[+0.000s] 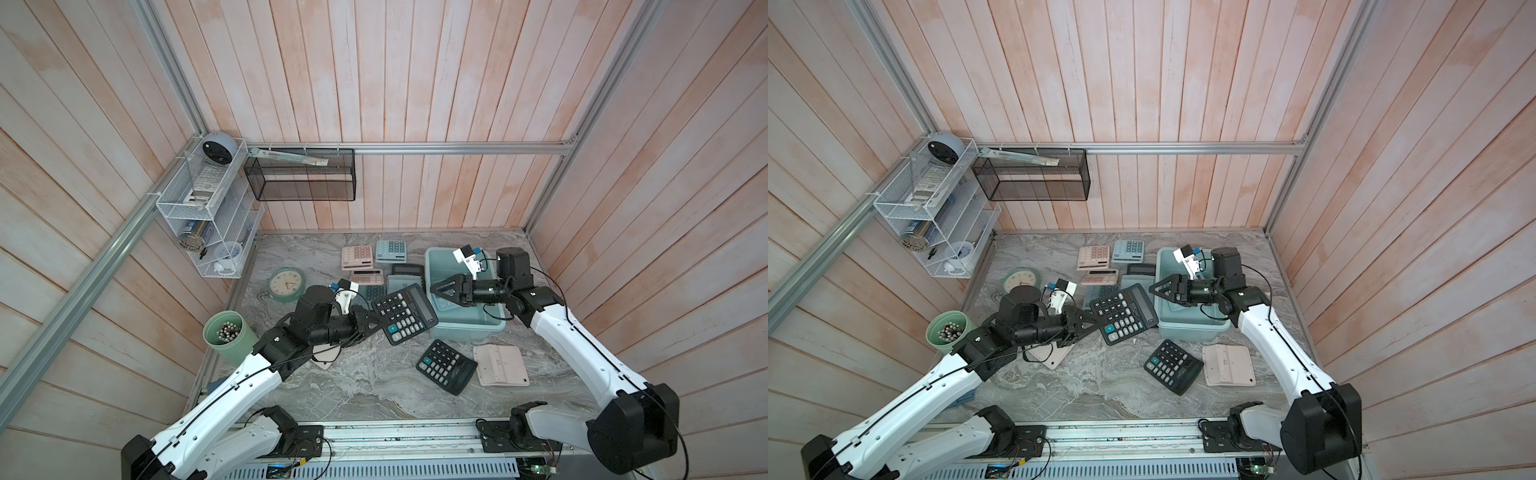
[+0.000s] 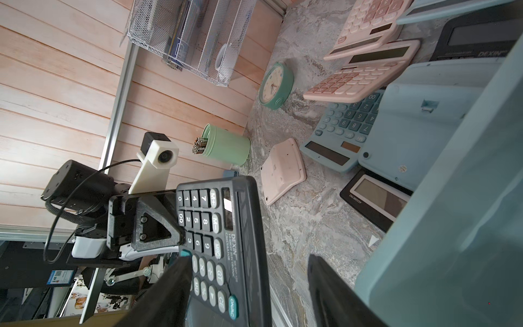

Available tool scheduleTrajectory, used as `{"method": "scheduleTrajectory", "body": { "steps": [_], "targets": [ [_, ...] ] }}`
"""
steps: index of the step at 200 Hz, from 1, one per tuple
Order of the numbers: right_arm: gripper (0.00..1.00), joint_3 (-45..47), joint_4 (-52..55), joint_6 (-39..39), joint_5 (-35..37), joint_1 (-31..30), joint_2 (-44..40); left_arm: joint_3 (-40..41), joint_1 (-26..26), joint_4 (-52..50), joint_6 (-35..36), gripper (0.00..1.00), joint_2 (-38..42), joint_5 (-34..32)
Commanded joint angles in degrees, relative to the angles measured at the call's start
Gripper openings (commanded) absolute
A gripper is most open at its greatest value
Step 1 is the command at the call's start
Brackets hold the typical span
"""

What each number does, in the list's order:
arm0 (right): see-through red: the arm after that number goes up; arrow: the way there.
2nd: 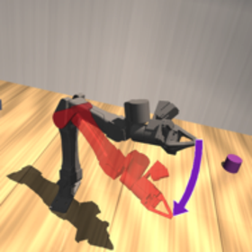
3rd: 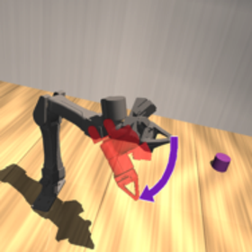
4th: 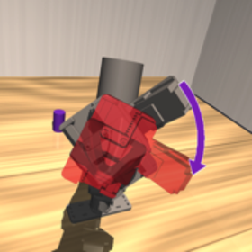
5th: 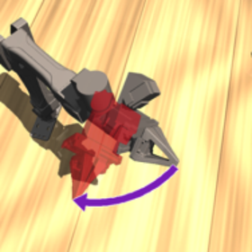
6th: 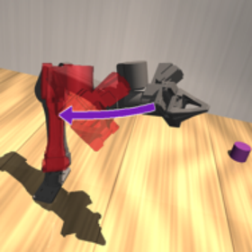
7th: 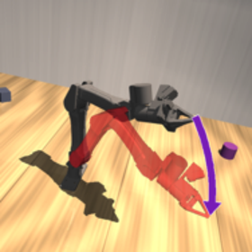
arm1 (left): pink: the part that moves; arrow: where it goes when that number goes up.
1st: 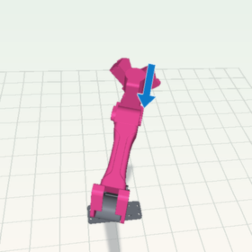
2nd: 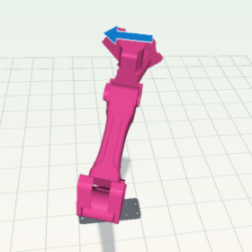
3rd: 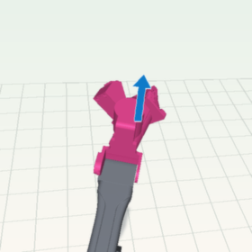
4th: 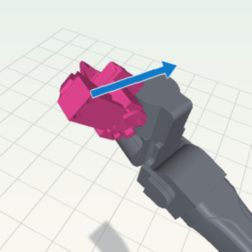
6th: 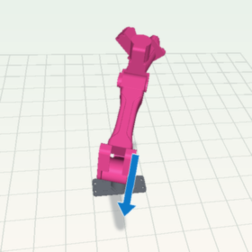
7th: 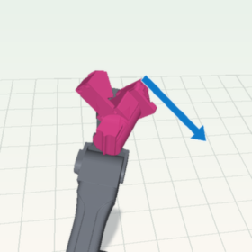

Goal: Put the calculator in the storage box
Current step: Place the calculator in the storage box.

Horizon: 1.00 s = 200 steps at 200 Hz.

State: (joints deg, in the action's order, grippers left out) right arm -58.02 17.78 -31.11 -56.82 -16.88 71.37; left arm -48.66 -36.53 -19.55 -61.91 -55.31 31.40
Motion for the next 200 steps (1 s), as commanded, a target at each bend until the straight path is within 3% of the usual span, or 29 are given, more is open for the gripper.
{"method": "scheduleTrajectory", "body": {
  "steps": [1, 15, 44, 81, 103, 136, 161, 176, 200],
  "targets": [
    [0.70, 1.1, 0.8, 1.9, 0.2, -1.9, 0.6, -0.7, 0.1, 6.9, -0.4, 0.00, -0.6, 4.8],
    [0.64, 2.0, 0.1, 1.6, 0.0, -2.6, 0.9, -0.8, 0.1, 7.6, -0.4, 0.00, -1.0, 5.4],
    [0.37, 3.6, -3.0, -0.2, -1.2, -3.5, 0.4, -0.4, 0.1, 8.4, -0.3, 0.00, -1.9, 6.3],
    [0.11, 4.1, -3.4, -0.7, -1.7, -4.0, -0.2, 0.1, 0.5, 9.9, -0.2, 0.00, -3.6, 6.8],
    [0.00, 3.9, -2.5, -0.8, -1.4, -4.0, -0.5, -0.2, 1.2, 9.5, 0.7, 0.00, -4.9, 6.8],
    [0.00, 0.8, 4.8, 1.3, 4.7, -2.9, -2.5, -0.7, 2.4, 5.5, 3.8, 0.55, -4.2, 2.0],
    [0.00, -3.0, 12.5, 2.3, 11.0, 0.3, -4.6, -2.2, 3.1, -3.3, 8.8, 0.85, -1.8, -6.2],
    [0.00, -5.3, 17.2, 2.5, 14.9, 3.1, -6.2, -2.7, 3.3, -7.2, 11.0, 0.98, -0.1, -10.7],
    [0.00, -9.9, 26.5, 3.0, 24.8, 6.0, -8.3, -1.8, 3.4, -9.7, 12.6, 1.00, 2.7, -15.6]
  ]
}}
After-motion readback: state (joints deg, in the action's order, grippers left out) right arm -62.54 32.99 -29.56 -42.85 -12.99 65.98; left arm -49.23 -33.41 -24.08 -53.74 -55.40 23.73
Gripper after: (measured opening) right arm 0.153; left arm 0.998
